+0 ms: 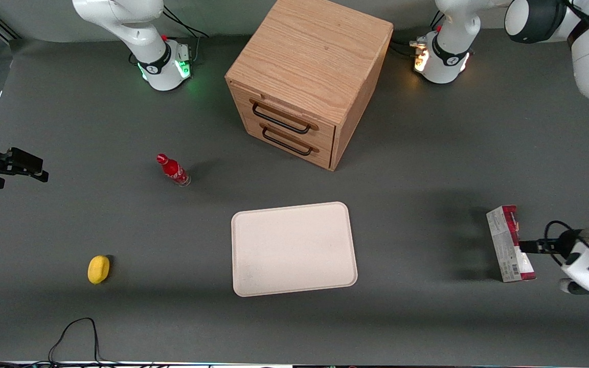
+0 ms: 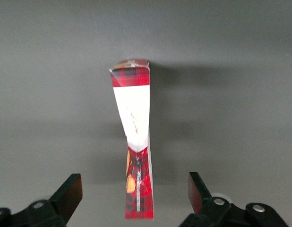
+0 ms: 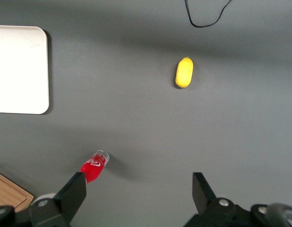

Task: Place red cookie box on tray
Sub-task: 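Lower the open left gripper over the red cookie box, then close the left gripper on the cookie box and lift it, then carry the cookie box over the white tray and lower it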

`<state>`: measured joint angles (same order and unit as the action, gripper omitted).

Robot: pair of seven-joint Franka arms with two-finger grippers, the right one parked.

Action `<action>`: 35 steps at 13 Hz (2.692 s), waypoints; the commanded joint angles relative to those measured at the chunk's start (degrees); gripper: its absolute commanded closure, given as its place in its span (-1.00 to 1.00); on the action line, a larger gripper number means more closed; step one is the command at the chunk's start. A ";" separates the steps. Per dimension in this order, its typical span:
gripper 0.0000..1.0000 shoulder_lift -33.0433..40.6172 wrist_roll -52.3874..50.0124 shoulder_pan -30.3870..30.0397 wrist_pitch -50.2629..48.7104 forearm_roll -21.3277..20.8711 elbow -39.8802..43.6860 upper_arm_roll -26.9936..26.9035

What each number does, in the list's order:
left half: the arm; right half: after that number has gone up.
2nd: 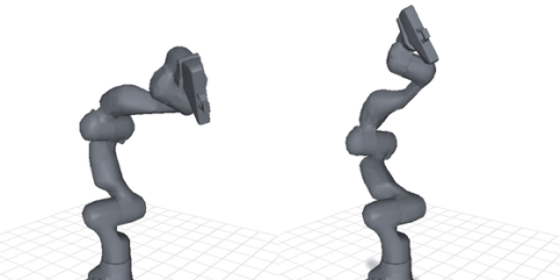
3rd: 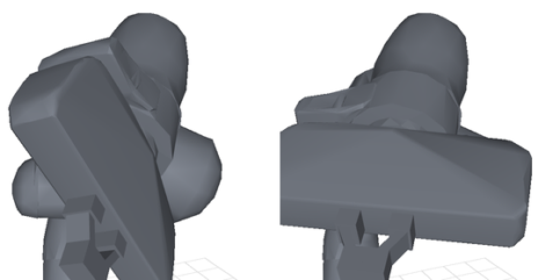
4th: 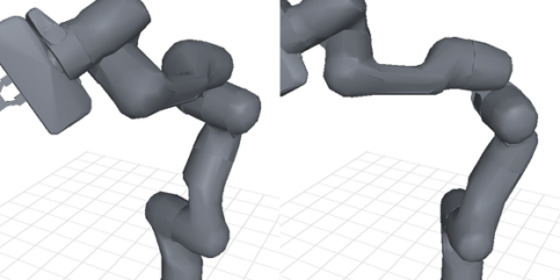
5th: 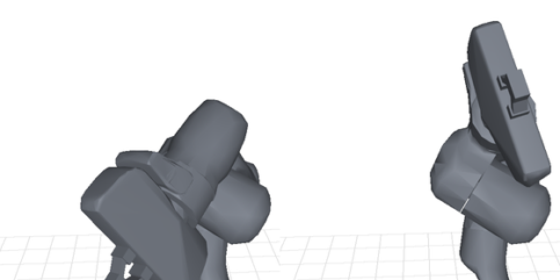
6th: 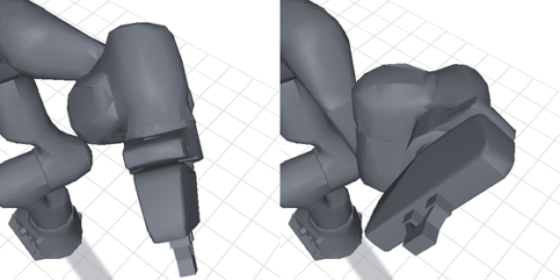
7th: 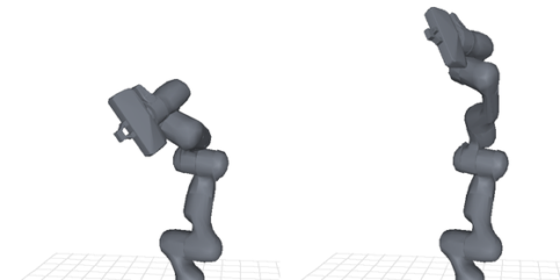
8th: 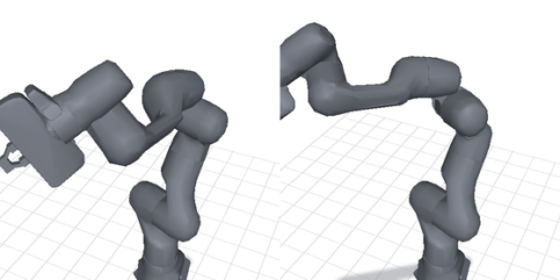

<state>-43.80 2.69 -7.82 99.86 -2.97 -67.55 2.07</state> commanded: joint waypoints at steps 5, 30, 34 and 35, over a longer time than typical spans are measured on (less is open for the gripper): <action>-1.00 2.49 -3.57 -0.09 12.71 -0.64 -15.67 -0.84; 1.00 26.84 -3.74 4.39 -22.24 -1.43 -8.75 3.99; 1.00 22.30 -13.01 7.72 -19.46 1.56 -4.98 10.75; 1.00 19.31 -16.80 9.82 -16.92 1.65 -2.43 12.59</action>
<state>-18.71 -7.17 -1.81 81.05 -1.73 -76.17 12.44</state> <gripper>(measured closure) 0.960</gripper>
